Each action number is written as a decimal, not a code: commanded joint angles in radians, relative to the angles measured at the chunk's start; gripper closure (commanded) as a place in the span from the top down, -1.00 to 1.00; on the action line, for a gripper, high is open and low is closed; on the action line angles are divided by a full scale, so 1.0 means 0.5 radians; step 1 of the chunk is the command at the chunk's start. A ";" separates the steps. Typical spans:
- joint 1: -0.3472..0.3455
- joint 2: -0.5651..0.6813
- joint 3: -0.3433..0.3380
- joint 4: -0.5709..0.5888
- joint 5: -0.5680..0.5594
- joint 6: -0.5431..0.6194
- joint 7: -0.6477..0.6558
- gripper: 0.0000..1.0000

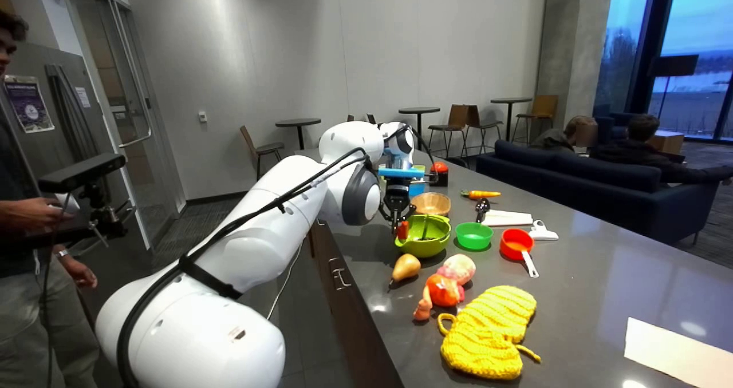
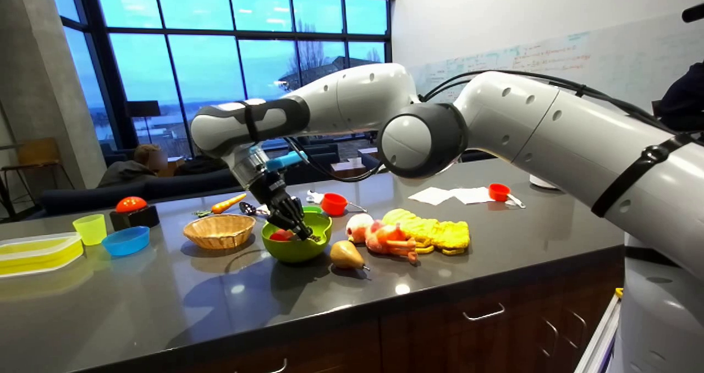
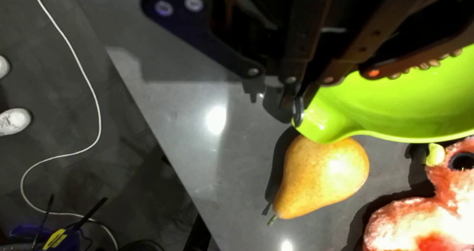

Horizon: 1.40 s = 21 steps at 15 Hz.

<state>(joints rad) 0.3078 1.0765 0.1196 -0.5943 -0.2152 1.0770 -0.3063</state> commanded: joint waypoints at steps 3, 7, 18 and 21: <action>0.084 0.038 -0.073 0.059 -0.201 0.189 -0.014 -0.98; 0.109 0.038 -0.087 0.045 -0.331 0.247 -0.075 -0.98; 0.071 -0.029 -0.146 0.208 -0.458 0.264 -0.071 -0.98; 0.119 0.073 -0.319 0.410 -0.451 0.255 -0.141 -0.98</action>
<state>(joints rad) 0.3476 1.0748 0.0266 -0.4733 -0.4287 1.2015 -0.3412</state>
